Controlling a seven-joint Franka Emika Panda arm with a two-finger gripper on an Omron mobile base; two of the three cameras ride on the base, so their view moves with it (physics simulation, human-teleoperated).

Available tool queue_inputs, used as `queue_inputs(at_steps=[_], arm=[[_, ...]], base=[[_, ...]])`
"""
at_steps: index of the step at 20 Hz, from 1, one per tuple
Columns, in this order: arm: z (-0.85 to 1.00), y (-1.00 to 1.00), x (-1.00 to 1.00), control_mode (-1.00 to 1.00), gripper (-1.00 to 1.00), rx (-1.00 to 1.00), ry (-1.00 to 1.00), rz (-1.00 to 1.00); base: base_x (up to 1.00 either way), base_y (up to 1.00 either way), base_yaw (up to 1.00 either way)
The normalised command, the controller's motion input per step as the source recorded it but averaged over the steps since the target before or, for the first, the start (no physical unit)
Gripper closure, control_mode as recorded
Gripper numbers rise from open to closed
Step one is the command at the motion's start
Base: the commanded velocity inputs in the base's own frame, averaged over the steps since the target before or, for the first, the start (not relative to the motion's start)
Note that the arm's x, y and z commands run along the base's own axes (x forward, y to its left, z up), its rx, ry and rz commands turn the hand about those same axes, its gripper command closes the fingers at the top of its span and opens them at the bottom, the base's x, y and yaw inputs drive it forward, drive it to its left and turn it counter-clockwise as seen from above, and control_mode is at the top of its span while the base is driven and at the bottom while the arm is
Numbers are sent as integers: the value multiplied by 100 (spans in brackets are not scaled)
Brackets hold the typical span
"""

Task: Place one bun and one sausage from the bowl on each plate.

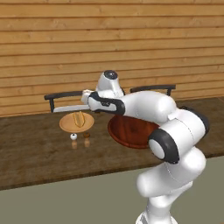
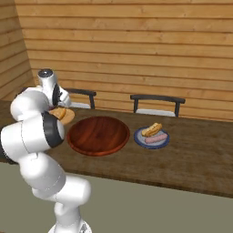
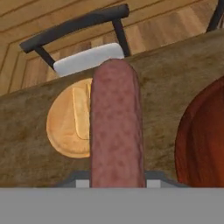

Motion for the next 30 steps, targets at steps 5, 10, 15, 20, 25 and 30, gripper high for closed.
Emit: queue_inputs(at_steps=[5, 10, 15, 20, 25, 30], arm=[[-47, 6, -4, -100, 100, -3, 13, 21], [-53, 22, 1, -100, 100, 1, -7, 0], [0, 76, 16, -100, 100, 0, -15, 0], [-2, 50, 21, -100, 100, 0, -12, 0], [-26, 20, 23, -100, 100, -8, -1, 0], [-9, 38, 38, -100, -100, -6, 0, 0]], base=[[0, 0, 0], [0, 0, 0], [0, 0, 0], [0, 0, 0], [0, 0, 0], [0, 0, 0]])
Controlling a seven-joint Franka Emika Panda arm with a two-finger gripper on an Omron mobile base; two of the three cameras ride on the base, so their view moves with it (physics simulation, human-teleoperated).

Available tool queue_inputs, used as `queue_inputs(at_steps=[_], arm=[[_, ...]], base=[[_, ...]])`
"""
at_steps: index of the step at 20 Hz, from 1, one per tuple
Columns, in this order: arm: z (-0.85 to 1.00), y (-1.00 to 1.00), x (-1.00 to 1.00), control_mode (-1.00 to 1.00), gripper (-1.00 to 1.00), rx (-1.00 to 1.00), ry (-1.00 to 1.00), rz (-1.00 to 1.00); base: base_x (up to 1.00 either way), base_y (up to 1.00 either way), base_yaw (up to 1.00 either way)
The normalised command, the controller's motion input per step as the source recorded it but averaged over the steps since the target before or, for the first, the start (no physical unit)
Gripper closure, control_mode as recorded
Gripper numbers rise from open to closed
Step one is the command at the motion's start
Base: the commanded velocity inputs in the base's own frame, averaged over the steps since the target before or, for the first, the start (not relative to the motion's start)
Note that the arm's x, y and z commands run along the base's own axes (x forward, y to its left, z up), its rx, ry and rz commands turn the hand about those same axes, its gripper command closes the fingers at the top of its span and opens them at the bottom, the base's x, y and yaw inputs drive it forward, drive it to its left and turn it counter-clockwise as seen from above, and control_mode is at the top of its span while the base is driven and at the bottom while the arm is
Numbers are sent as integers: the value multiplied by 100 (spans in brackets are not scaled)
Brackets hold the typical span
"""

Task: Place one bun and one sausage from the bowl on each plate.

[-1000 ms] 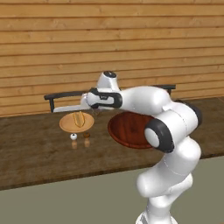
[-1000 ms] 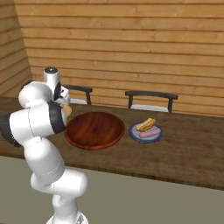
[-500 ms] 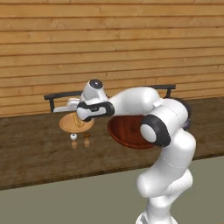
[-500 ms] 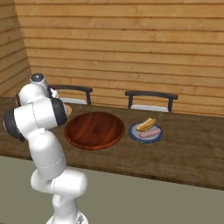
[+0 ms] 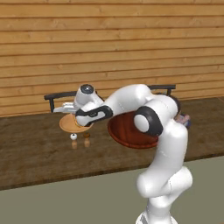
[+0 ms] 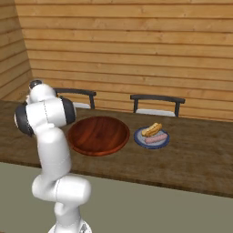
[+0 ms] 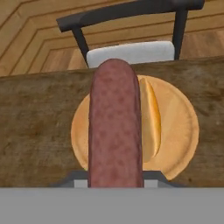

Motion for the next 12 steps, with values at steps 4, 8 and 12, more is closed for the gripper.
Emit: queue_inputs(at_steps=[4, 8, 12], arm=[[-17, 2, 43, -100, -100, -1, 0, 0], [-14, 0, 15, -100, -100, -4, 0, 0], [47, -17, -9, -100, -100, 7, -11, 0]], base=[[0, 0, 0], [0, 0, 0], [0, 0, 0]])
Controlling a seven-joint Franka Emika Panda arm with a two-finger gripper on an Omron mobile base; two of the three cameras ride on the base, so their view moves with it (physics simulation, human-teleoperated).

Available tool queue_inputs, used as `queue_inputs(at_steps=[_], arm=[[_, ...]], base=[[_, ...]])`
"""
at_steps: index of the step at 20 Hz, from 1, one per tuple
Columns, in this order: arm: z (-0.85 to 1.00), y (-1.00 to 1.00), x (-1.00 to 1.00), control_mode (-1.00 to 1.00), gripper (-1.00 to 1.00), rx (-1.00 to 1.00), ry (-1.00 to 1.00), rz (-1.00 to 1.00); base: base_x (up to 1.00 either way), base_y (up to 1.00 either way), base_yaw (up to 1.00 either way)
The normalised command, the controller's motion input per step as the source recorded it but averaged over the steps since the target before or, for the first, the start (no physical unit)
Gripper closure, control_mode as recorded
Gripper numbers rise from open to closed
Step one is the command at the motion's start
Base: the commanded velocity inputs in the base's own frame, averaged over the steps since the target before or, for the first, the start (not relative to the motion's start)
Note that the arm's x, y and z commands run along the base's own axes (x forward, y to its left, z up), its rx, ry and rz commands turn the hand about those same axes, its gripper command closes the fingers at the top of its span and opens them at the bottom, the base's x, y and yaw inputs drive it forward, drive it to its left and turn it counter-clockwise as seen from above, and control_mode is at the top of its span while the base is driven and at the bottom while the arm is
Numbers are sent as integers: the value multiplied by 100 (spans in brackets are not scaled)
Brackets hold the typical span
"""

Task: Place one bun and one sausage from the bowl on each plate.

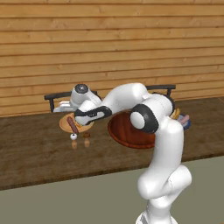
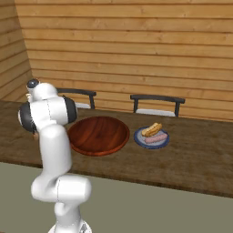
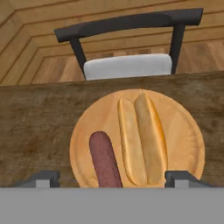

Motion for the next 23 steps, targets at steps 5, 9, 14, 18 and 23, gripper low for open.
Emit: queue_inputs(at_steps=[5, 9, 14, 18, 23], arm=[[100, -68, -38, -100, -100, 22, -19, -6], [100, -100, -91, -100, -100, 30, -12, -15], [100, -100, -100, -100, -100, 39, -19, -12], [100, -76, -100, -100, -100, 39, -20, -19], [100, -36, -98, -100, -100, 27, -18, -17]], base=[[0, 0, 0], [0, 0, 0], [0, 0, 0], [0, 0, 0], [0, 0, 0]])
